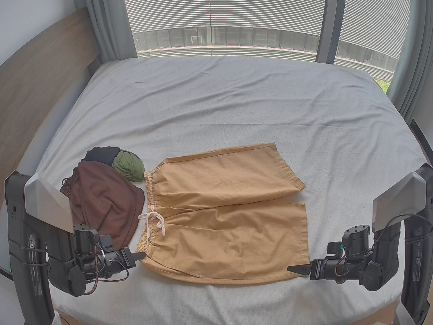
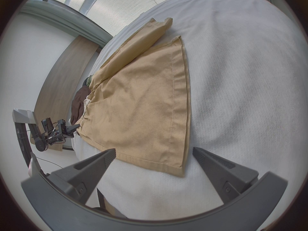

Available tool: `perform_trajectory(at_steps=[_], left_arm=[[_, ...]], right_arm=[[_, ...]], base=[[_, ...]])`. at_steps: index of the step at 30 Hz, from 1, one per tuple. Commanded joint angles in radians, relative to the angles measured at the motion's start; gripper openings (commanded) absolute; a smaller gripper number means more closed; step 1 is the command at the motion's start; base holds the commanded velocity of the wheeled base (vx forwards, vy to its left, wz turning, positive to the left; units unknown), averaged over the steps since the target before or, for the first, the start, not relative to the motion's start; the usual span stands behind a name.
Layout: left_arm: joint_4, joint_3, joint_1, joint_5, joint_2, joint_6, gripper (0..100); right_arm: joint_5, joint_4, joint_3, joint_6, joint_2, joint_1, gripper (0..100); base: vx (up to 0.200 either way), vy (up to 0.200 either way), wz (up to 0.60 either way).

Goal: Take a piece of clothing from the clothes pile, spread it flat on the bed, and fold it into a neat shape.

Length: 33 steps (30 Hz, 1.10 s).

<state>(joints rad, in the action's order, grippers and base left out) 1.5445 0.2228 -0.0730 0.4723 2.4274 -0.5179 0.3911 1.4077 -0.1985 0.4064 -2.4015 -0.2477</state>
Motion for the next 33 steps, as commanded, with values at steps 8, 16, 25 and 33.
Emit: perform_trajectory(at_steps=[8, 16, 25, 33], left_arm=[[0.0, 0.0, -0.001, 0.0, 0.001, -0.001, 0], [0.0, 0.001, -0.001, 0.0, 0.001, -0.001, 0], [0.0, 0.001, 0.001, 0.0, 0.002, 0.001, 0], [0.0, -0.023, -0.001, 0.003, -0.008, 0.001, 0]], right_arm=[[0.0, 0.011, 0.007, 0.022, -0.024, -0.021, 0], [-0.028, 0.01, 0.004, 0.02, -0.024, -0.019, 0], [-0.035, 0.01, 0.004, 0.02, -0.022, -0.021, 0], [-0.037, -0.004, 0.021, 0.019, 0.002, -0.022, 0]], base=[[0.0, 0.0, 0.0], [0.0, 0.0, 0.0], [0.0, 0.0, 0.0], [0.0, 0.0, 0.0]])
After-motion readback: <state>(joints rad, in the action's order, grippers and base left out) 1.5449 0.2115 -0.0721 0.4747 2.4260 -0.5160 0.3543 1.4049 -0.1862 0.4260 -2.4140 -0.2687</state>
